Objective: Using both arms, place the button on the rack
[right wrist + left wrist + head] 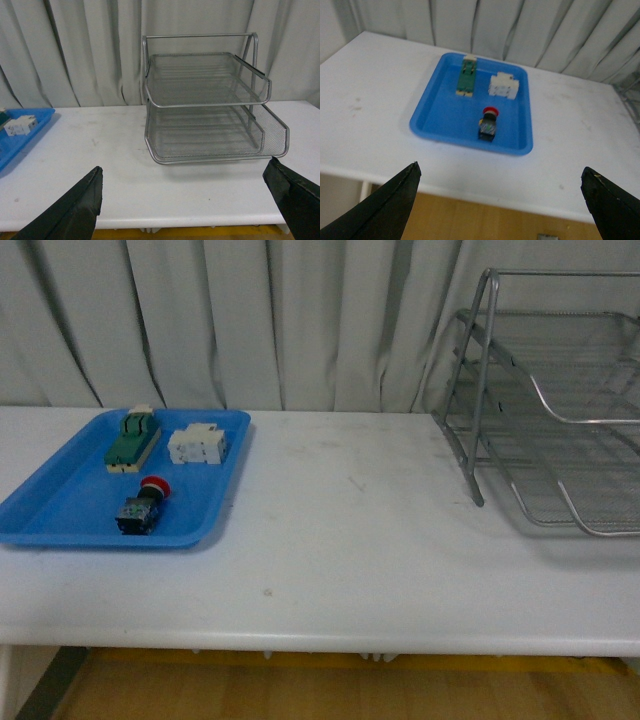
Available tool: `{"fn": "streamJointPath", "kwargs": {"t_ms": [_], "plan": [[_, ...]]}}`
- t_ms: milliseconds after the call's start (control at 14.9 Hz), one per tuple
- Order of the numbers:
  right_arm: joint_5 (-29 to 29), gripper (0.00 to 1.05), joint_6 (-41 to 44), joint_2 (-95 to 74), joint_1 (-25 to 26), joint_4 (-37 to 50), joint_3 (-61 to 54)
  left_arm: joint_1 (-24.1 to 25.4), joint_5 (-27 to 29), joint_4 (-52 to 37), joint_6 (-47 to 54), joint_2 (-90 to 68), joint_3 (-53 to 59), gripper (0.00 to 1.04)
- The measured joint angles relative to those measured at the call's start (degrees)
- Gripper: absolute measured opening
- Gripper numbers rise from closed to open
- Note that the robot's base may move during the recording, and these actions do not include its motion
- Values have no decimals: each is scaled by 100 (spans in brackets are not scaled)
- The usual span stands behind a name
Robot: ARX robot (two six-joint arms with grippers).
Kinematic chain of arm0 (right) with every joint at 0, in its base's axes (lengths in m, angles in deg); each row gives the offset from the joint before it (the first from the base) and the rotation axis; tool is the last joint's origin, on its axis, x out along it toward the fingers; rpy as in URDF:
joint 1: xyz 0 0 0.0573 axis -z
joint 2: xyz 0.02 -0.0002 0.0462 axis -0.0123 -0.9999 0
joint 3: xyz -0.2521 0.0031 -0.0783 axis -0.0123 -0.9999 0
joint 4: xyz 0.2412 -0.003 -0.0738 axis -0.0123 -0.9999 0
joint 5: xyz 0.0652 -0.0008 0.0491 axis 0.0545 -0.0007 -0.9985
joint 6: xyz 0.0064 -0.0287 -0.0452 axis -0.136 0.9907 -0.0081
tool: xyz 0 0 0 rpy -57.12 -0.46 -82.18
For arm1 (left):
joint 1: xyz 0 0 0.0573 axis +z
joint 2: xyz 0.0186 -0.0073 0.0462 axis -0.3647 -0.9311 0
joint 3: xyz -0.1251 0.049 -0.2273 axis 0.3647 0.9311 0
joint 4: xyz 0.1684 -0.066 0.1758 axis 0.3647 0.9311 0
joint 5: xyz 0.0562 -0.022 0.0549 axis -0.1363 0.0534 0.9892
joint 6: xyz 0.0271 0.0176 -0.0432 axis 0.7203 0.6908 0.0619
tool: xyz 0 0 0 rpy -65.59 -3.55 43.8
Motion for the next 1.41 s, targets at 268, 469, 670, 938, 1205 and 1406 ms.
{"fn": "streamJointPath", "kwargs": {"t_ms": [268, 469, 670, 938, 1205, 1406], "plan": [[2, 98, 0, 0, 0, 0, 0, 4, -546, -1749, 199, -4190, -1753, 98], [2, 98, 0, 0, 0, 2, 0, -162, -503, -1362, 470, -6373, -3348, 98], [2, 98, 0, 0, 0, 2, 0, -293, -365, -988, 925, -7731, -4356, 98], [2, 98, 0, 0, 0, 2, 0, -118, -352, -1067, 1519, -8345, -4811, 98], [2, 98, 0, 0, 0, 2, 0, 59, -256, -844, 1882, -8736, -5198, 98], [2, 98, 0, 0, 0, 0, 0, 116, -352, -568, 1729, -8999, -5469, 98]]}}
